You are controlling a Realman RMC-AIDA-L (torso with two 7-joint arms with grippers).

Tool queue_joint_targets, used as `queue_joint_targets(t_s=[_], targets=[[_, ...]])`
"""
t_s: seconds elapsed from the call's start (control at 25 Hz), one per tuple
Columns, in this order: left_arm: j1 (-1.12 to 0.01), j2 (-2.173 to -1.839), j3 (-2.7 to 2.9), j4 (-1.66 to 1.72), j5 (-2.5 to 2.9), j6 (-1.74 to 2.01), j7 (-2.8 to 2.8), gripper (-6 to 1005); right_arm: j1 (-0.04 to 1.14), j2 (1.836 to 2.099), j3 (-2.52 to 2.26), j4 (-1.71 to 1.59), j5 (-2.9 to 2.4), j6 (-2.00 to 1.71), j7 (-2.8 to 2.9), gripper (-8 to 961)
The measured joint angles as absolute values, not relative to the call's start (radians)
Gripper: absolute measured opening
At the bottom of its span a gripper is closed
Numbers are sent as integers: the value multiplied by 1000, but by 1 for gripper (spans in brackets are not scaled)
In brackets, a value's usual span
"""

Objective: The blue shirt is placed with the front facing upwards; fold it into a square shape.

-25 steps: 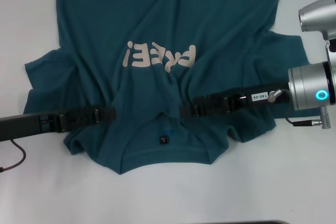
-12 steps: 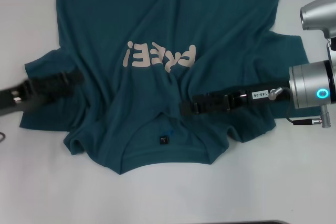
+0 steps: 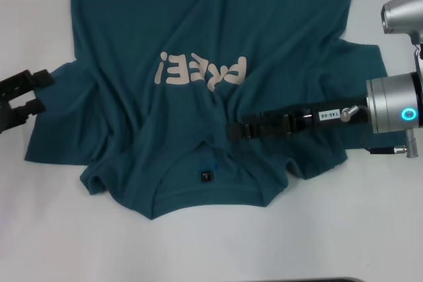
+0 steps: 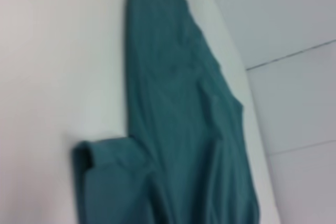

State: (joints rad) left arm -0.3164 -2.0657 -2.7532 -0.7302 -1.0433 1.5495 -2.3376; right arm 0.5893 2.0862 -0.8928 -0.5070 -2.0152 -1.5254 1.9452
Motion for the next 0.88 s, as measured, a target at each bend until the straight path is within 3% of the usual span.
queue_joint_targets(t_s=[0.36, 0.88], targets=[[-302, -2051, -2752, -723, -1019, 1511, -2340, 825, 589, 2086, -893, -510, -2015, -1526, 1948, 927], [-313, -2059, -2730, -718, -966, 1482, -2333, 784, 586, 2086, -893, -511, -2016, -1524, 1950, 927]])
